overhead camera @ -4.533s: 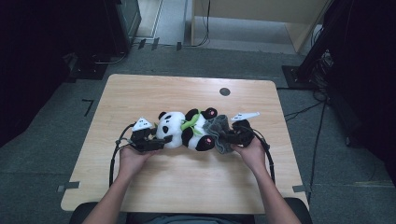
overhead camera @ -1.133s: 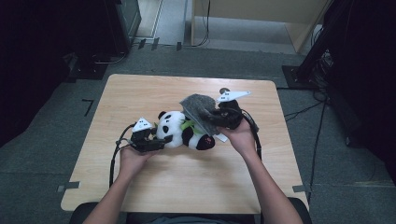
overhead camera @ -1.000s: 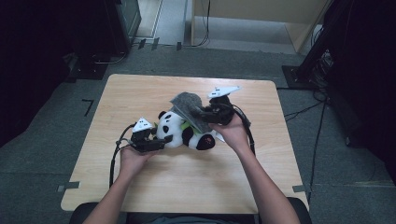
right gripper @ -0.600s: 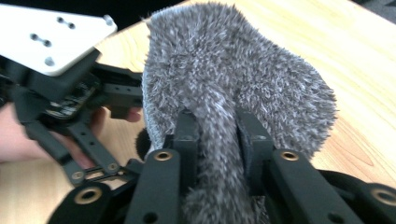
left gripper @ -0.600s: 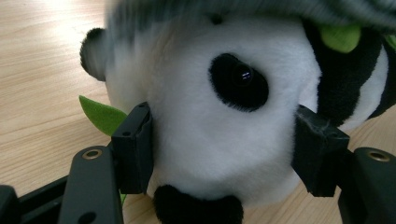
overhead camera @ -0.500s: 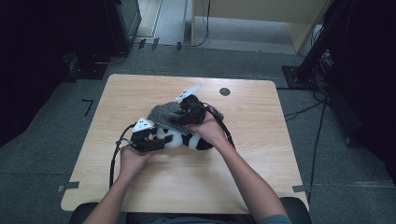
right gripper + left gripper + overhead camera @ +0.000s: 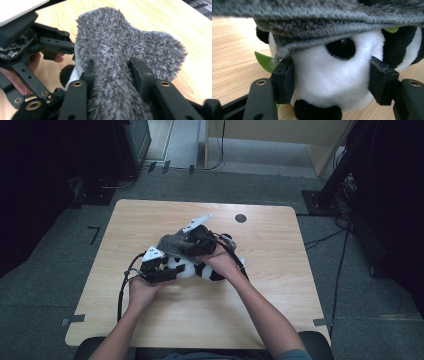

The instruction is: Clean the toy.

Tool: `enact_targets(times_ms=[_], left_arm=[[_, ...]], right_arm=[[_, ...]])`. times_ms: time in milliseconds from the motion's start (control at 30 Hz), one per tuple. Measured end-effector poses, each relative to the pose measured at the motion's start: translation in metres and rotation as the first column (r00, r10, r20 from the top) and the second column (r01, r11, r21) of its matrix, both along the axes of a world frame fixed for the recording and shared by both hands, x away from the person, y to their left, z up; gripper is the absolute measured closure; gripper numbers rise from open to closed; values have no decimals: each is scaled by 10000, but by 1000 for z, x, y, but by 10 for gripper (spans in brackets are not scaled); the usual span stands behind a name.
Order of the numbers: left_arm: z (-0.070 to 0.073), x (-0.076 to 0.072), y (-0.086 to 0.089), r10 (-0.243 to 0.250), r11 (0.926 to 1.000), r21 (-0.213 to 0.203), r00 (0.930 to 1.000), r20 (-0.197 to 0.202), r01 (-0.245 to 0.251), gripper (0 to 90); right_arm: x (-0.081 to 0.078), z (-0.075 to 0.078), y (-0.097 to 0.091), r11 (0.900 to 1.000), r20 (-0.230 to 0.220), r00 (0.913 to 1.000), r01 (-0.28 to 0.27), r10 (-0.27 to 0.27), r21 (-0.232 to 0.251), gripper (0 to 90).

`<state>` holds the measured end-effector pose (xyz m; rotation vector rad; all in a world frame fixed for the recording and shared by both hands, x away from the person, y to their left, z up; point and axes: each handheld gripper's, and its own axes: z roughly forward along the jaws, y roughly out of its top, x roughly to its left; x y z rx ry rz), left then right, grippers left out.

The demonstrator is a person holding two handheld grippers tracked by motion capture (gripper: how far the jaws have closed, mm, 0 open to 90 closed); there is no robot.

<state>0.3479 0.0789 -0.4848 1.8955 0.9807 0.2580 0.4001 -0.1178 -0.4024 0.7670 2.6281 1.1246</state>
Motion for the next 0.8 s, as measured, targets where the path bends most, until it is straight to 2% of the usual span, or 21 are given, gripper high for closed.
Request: enact_targets(times_ms=[167,267,367,467,600,733,800], left_arm=[[1,-1,-2,108,9999,107,9999,-6,-108,361],[1,-1,-1,130,9999,76,9999,-41,-129,367],[1,-1,-1,108,9999,93,9999,-45,-108,367],[1,-1,-1,84,9999,120,10000,-33,-83,367],[1,-1,-2,63,9999,100,10000,-16,-63,366],[1,-1,-1,52,10000,48,10000,20,-52,363],[1,-1,-1,24,10000,72,10000,43,-25,360]], right_arm=[[-1,0,-6,9996,199,9997,-156,161,-249,684],[3,2,-19,9998,-128,9999,64,-66,-201,695],[5,1,-27,9995,-219,9995,228,-232,-203,702],[8,0,-40,9978,-137,9983,556,-562,-368,709],[12,0,-55,9962,-160,9962,853,-856,-181,713],[12,2,-59,9948,40,9950,994,-993,-205,716],[11,3,-59,9940,-62,9940,1087,-1088,-147,718]])
